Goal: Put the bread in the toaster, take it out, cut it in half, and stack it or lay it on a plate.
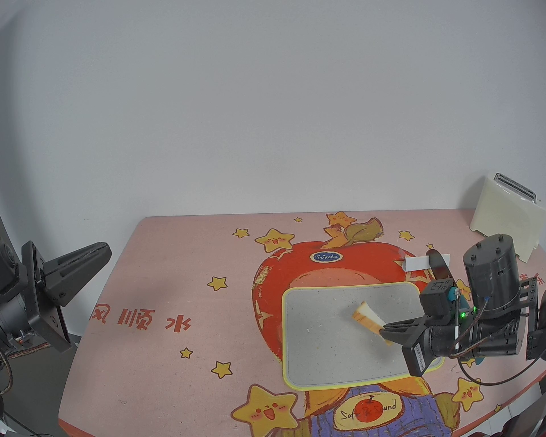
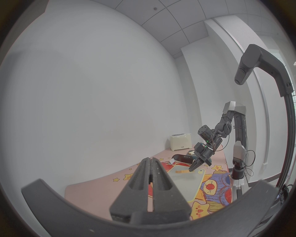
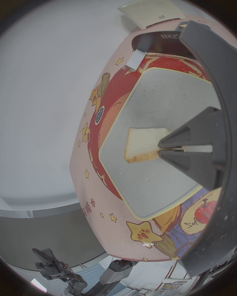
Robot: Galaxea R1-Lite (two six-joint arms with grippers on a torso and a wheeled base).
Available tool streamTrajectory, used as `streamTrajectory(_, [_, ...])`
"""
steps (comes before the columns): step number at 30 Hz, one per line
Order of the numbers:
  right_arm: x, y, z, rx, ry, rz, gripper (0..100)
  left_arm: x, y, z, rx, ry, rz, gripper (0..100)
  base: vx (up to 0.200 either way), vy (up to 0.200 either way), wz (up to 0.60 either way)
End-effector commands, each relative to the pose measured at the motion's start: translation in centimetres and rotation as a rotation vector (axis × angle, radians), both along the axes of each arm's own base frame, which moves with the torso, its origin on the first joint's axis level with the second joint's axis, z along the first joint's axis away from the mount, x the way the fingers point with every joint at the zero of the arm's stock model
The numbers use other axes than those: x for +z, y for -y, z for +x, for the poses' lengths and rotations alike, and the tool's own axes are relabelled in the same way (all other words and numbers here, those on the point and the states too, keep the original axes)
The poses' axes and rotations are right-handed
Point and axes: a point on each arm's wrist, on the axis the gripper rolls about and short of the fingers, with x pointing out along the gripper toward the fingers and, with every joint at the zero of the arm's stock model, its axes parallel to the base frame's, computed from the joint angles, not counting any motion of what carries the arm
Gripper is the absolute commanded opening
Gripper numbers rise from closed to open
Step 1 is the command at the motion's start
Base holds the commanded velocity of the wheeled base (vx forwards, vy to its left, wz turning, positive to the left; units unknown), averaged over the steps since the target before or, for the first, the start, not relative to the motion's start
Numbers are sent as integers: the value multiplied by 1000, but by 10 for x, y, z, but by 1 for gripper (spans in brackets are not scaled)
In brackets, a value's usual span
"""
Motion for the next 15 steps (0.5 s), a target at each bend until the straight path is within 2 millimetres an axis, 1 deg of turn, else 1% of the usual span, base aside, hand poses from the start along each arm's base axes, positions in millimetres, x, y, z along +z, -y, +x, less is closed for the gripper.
streamTrajectory(1, [9,3,-5,-1,30,30,0,-1,0,2,1,-6,2,0,0,0,0])
streamTrajectory(8, [21,12,-10,-14,70,66,0,-2,0,2,0,-8,4,0,0,0,0])
streamTrajectory(15, [19,11,-10,-19,63,66,0,-1,0,2,4,-8,3,0,0,0,0])
